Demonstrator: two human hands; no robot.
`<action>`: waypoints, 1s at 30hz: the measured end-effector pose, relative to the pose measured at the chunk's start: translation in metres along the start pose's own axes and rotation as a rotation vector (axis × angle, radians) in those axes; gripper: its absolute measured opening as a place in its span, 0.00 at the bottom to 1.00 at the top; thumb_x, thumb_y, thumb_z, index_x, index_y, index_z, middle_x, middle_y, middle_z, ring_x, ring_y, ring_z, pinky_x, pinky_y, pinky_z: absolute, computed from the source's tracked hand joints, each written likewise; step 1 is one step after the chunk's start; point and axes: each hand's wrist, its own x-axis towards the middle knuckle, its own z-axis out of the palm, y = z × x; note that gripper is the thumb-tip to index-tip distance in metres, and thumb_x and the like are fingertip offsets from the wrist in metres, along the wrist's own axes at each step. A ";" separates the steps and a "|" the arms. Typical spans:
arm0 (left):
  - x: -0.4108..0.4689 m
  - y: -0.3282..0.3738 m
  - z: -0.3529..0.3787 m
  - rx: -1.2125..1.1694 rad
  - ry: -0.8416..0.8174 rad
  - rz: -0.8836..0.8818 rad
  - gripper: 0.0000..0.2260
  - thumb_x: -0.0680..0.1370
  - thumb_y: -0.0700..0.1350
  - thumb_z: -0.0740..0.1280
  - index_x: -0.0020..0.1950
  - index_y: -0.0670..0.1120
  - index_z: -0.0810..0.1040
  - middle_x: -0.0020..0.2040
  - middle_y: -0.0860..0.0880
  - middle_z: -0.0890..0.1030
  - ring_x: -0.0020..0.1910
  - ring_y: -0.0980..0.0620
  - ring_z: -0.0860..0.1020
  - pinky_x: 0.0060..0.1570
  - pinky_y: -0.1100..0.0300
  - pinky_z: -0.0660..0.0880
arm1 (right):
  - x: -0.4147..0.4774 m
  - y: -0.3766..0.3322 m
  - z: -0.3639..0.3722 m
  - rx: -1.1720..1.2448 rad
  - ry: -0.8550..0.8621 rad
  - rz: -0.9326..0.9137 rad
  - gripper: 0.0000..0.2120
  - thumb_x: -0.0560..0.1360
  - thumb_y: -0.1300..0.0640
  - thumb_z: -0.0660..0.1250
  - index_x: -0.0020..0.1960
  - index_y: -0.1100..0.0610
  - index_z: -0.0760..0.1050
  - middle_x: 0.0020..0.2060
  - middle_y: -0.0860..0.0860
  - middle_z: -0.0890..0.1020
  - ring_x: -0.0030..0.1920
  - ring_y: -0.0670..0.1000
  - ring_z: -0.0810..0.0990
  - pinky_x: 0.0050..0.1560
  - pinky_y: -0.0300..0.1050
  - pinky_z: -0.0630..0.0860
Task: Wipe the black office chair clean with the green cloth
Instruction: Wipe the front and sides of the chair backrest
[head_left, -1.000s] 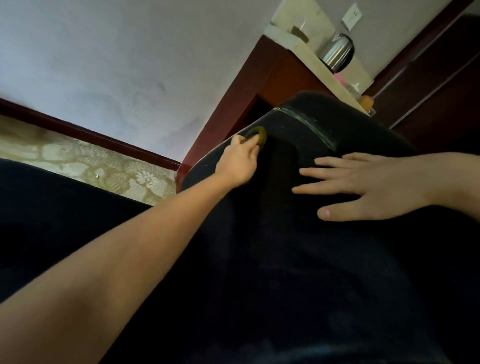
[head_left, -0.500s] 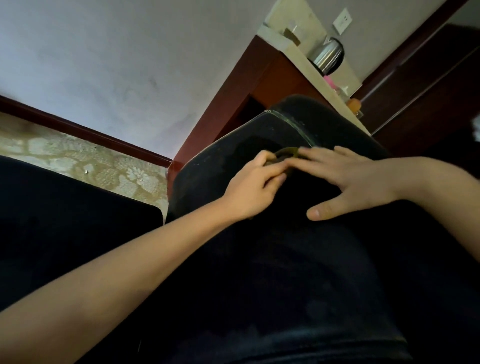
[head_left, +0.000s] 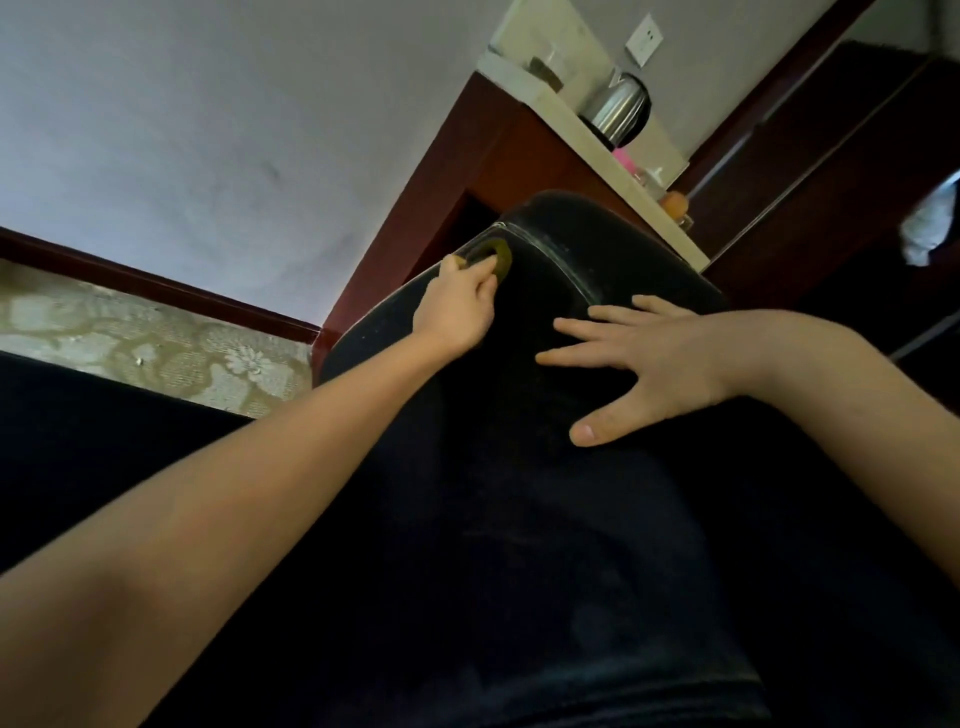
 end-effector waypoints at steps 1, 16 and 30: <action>-0.011 0.000 -0.001 -0.005 -0.005 0.023 0.17 0.82 0.47 0.54 0.71 0.50 0.67 0.62 0.43 0.67 0.59 0.43 0.71 0.56 0.55 0.69 | 0.000 0.000 -0.001 0.032 0.001 0.002 0.42 0.68 0.30 0.57 0.74 0.37 0.38 0.74 0.42 0.35 0.74 0.48 0.34 0.72 0.51 0.33; -0.070 0.035 -0.017 -0.049 -0.084 0.455 0.16 0.79 0.46 0.58 0.67 0.51 0.73 0.55 0.48 0.71 0.50 0.53 0.71 0.44 0.56 0.73 | 0.002 0.004 -0.004 0.033 0.097 0.181 0.56 0.63 0.28 0.61 0.74 0.49 0.28 0.74 0.53 0.33 0.72 0.55 0.29 0.69 0.53 0.29; -0.004 0.028 -0.005 0.040 -0.005 0.008 0.18 0.82 0.48 0.53 0.72 0.52 0.63 0.68 0.46 0.62 0.52 0.43 0.74 0.48 0.55 0.70 | 0.003 0.010 -0.006 -0.017 0.155 0.325 0.34 0.74 0.30 0.44 0.76 0.40 0.42 0.76 0.51 0.36 0.74 0.61 0.35 0.72 0.61 0.38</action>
